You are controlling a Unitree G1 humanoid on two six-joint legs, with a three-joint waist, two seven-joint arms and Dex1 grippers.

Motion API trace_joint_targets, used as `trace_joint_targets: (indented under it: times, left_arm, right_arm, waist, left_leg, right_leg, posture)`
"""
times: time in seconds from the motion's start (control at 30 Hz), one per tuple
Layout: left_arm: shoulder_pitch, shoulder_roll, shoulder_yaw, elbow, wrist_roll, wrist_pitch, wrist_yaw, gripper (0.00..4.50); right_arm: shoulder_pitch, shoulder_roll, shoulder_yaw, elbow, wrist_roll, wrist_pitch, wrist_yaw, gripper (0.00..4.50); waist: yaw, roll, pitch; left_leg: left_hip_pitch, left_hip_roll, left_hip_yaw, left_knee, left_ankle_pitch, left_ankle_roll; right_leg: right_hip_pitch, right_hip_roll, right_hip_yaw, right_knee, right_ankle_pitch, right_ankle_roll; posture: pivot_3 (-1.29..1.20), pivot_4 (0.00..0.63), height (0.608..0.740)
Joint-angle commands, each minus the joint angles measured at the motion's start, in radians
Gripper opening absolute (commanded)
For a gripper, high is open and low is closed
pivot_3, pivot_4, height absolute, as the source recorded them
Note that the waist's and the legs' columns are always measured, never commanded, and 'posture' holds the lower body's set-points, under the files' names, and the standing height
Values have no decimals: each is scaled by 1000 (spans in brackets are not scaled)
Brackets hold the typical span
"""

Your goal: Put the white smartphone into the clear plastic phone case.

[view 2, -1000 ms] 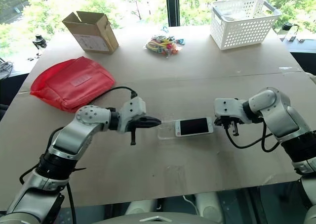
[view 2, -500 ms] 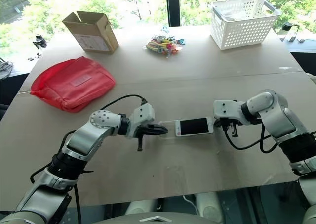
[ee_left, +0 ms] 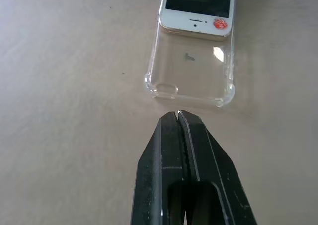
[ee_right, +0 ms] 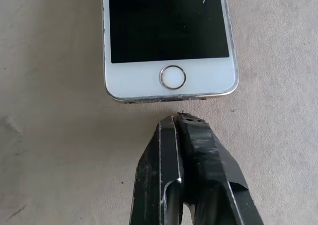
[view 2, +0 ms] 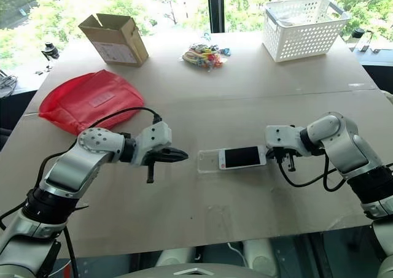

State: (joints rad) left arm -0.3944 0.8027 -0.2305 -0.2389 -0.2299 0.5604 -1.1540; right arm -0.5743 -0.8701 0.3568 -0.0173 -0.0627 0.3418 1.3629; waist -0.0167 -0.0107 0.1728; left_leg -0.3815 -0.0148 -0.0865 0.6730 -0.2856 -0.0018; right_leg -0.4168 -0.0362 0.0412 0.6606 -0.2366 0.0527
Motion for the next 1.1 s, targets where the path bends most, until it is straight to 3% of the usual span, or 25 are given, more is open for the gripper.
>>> trace_joint_targets:
  times: [0.03, 0.23, 0.43, 0.87, 1.1]
  left_arm:
    - [7, -48, -52, 11, 9, -8, 16, 0]
    - [-31, -175, -185, 209, 117, -143, 37, 0]
    - [-83, -286, -168, 257, 125, -186, 74, 0]
    - [-73, -328, -181, 226, 144, -191, 68, 0]
    - [-60, -284, -102, 195, 101, -165, 58, 0]
  right_arm:
    - [-19, 1, -11, -32, 3, 8, -2, 68]
    - [-12, -1, -9, -39, 3, 17, 5, 68]
    - [-16, 5, -5, -49, -2, 29, 5, 68]
    - [-53, 105, 32, -46, -52, 7, -64, 68]
    - [-68, 64, -4, 21, -96, -39, -83, 68]
  waist:
    - [3, 0, 0]
    - [10, 2, -1]
    - [27, 4, -3]
    - [22, 4, -3]
    - [16, 4, -3]
  left_leg:
    - [0, 0, 0, 0, 0, 0]
    - [2, -1, 0, 1, 0, 0]
    - [1, -5, -1, 8, 0, 1]
    - [2, -4, -1, 9, 0, 1]
    - [1, -4, -1, 9, 0, 1]
  right_leg:
    - [0, 0, 0, 0, 0, 0]
    - [3, 0, -1, 0, 0, 0]
    - [6, -2, -1, 0, 0, 0]
    - [6, -2, -2, 2, 0, 1]
    - [6, -2, -2, 2, 0, 1]
  posture:
    - [0, 150, 740]
    - [0, 150, 740]
    - [0, 150, 740]
    - [0, 150, 740]
    - [0, 150, 740]
